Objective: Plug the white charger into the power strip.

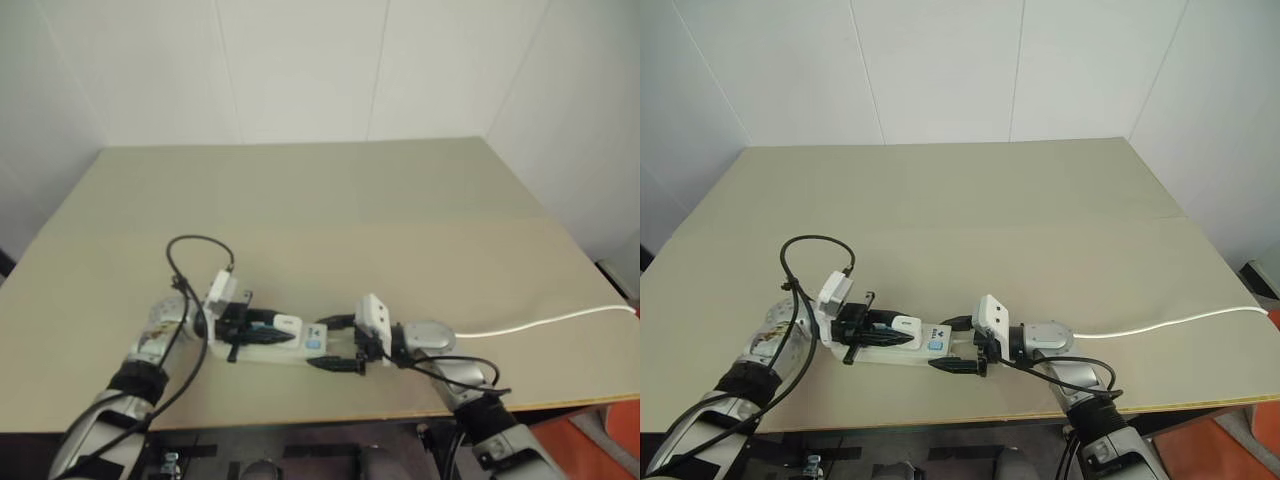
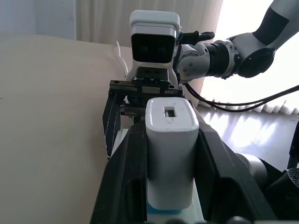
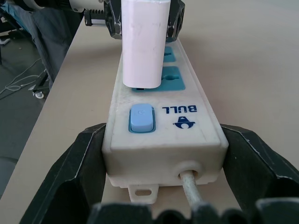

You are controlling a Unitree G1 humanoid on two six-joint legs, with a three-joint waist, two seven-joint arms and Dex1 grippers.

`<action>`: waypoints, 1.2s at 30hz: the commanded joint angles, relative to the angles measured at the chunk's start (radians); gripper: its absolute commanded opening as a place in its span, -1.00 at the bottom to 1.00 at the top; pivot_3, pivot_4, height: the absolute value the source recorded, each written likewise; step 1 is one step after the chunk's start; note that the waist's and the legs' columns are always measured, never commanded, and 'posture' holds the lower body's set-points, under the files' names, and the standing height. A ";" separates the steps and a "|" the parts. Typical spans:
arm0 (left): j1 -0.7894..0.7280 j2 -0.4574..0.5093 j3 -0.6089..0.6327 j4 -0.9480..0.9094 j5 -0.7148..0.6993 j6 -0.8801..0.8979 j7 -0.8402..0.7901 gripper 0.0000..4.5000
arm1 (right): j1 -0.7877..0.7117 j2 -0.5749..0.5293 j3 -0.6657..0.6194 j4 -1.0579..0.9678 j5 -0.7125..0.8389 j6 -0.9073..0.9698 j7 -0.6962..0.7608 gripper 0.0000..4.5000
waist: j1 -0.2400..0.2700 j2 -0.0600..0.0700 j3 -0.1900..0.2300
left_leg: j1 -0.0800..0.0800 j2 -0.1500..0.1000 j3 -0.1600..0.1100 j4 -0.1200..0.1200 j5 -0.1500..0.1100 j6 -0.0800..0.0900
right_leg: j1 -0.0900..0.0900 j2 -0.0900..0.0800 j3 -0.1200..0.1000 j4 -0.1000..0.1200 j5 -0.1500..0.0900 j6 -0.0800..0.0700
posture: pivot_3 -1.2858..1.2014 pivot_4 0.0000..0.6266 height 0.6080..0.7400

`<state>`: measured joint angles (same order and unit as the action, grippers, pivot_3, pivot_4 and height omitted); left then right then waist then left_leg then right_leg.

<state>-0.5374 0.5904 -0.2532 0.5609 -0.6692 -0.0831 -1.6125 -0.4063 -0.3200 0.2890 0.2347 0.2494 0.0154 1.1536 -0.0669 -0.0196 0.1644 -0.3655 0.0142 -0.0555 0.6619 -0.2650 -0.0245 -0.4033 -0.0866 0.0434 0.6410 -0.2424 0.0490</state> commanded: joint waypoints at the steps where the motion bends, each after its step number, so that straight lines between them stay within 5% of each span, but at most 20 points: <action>1: 0.047 0.048 0.030 0.079 0.079 0.009 -0.002 -0.56 | -0.007 -0.017 -0.054 -0.033 0.043 -0.012 0.016 0.52 | 0.000 0.000 0.000 | 0.001 0.000 0.000 0.000 0.000 0.000 | 0.000 0.000 0.000 0.000 0.000 0.000 | 0.03 -0.52 1.00; 36: -0.022 0.090 -0.155 0.205 0.095 -0.068 -0.002 -0.56 | -0.002 -0.005 -0.055 -0.045 0.092 -0.069 0.078 0.52 | 0.023 0.000 -0.001 | 0.013 0.000 0.000 0.000 -0.002 0.003 | 0.012 0.000 0.000 -0.003 -0.002 -0.001 | 0.03 -0.52 1.00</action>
<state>-0.6096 0.6055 -0.3711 0.6481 -0.6599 -0.1693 -1.6126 -0.3859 -0.3262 0.2723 0.2483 0.2788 0.0212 1.1496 -0.0435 -0.0197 0.1637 -0.3529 0.0142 -0.0554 0.6618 -0.2666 -0.0218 -0.3909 -0.0865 0.0435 0.6380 -0.2441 0.0483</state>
